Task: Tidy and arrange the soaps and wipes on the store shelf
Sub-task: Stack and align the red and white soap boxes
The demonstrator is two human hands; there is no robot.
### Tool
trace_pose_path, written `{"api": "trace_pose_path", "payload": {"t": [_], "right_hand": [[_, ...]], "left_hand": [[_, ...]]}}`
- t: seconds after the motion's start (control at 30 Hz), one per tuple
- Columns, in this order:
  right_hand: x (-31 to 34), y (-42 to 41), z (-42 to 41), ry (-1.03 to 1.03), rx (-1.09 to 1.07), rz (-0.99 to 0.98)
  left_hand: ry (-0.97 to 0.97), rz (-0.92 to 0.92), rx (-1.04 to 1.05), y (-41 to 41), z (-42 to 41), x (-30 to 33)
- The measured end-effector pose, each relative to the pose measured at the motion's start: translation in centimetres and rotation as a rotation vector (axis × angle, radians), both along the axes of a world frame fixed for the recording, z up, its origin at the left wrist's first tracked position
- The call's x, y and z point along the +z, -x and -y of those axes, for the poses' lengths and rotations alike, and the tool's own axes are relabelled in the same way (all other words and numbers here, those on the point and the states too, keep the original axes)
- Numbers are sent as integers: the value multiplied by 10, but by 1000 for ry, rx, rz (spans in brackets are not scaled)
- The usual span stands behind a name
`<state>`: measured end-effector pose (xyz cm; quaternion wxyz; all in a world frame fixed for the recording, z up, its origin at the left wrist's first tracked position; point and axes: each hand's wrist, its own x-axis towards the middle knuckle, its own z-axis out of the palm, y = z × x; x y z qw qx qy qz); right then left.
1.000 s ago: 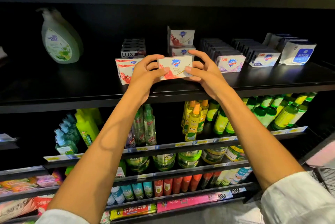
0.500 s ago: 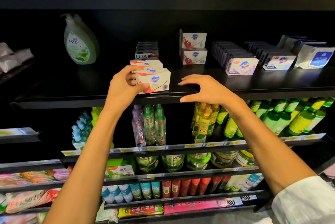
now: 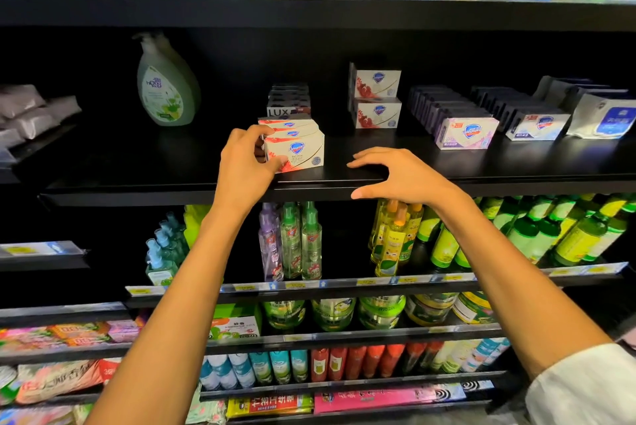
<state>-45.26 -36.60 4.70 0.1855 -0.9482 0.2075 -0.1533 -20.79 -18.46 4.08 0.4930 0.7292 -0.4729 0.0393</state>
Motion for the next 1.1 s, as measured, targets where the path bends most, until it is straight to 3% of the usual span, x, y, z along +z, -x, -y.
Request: {"api": "trace_pose_path", "payload": {"t": [0.23,0.43,0.57,0.67,0.8,0.97,1.1], "right_hand": [[7,0,-2,-80,-19,49],[10,-7,15,-315,-228,457],[15,-23,50,-378,-410,575],[20,-34,73,-391,-517,577],[21,-48,97,-408,-539,590],[15,-58,136,-291,-675,574],[11,-64,135,-417,-626,546]], "left_hand": [[23,33,-4,0,-1,-6],[170,353,9,26,-18,-12],[19,465,-220,50,-9,-7],[-212,470,-364,58,8,-2],[-369,522,-386,54,24,-8],[-306,602,-347,47,26,-22],[-292,576,-369,45,26,-20]]}}
